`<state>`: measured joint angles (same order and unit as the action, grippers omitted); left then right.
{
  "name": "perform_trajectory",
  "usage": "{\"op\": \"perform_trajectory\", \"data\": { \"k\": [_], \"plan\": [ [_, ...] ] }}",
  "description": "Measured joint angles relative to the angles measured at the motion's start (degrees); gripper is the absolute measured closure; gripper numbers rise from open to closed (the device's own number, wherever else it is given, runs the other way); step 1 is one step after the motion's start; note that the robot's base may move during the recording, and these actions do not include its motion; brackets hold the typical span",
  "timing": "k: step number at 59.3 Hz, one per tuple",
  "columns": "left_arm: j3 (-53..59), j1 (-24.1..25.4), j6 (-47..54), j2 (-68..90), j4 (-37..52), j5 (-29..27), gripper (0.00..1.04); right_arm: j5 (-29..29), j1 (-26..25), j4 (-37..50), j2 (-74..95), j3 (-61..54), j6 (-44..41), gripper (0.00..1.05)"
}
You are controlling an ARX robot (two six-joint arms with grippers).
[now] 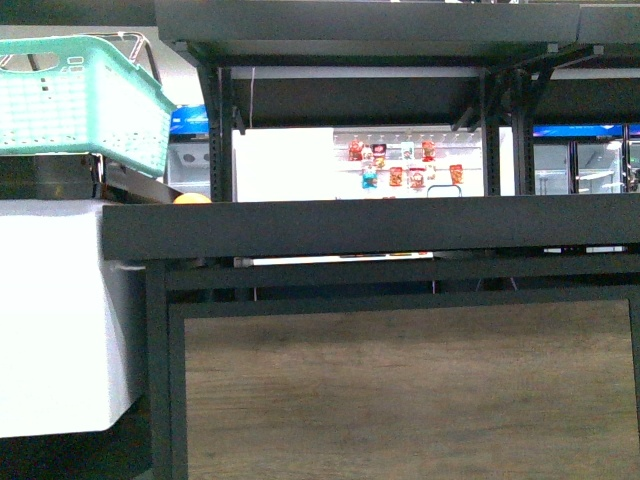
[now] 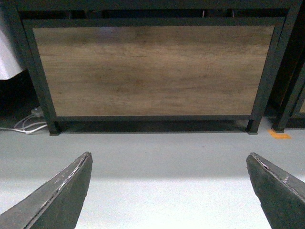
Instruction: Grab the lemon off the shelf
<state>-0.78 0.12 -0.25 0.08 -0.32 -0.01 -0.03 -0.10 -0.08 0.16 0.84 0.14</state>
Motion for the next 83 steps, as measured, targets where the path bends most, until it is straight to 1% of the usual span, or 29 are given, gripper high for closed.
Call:
{"op": "perform_trajectory", "data": {
  "k": [83],
  "plan": [
    [0.0,0.0,0.0,0.0,0.0,0.02,0.08,-0.07,0.0,0.0,0.0,0.0,0.0,0.07]
  ]
}}
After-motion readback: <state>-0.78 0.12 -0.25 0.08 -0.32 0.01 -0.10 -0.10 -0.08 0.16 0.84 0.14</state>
